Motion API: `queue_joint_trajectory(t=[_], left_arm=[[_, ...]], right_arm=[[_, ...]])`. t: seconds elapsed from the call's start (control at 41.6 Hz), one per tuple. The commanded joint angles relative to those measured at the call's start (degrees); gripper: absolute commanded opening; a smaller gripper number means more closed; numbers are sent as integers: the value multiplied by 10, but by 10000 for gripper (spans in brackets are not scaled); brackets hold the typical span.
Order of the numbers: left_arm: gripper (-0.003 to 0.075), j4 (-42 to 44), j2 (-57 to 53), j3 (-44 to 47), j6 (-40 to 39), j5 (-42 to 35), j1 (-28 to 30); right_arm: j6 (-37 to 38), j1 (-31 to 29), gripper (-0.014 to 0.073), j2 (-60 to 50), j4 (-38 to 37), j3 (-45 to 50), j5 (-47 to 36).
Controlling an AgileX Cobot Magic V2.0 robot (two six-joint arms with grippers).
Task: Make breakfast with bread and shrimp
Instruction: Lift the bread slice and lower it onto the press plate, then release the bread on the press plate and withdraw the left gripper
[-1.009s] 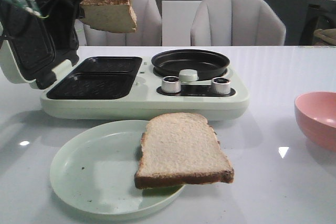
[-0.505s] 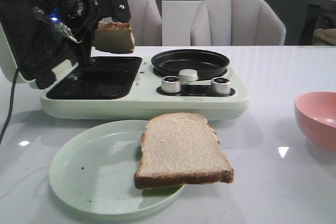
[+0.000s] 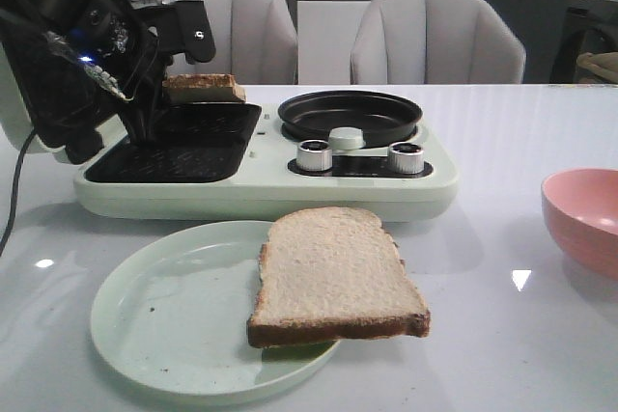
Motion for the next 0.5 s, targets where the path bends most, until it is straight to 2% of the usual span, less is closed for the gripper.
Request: queue_joint_trajectory(t=[0.0,0.481], left_arm=[[123,24,-32,-22,-7,-17,-1],[450,24,-29,-22,-7,0,-1]], right_arm=[[-3,0,531,-2,2,-20,-34],[-3,0,531,-2,2,-20,-34]])
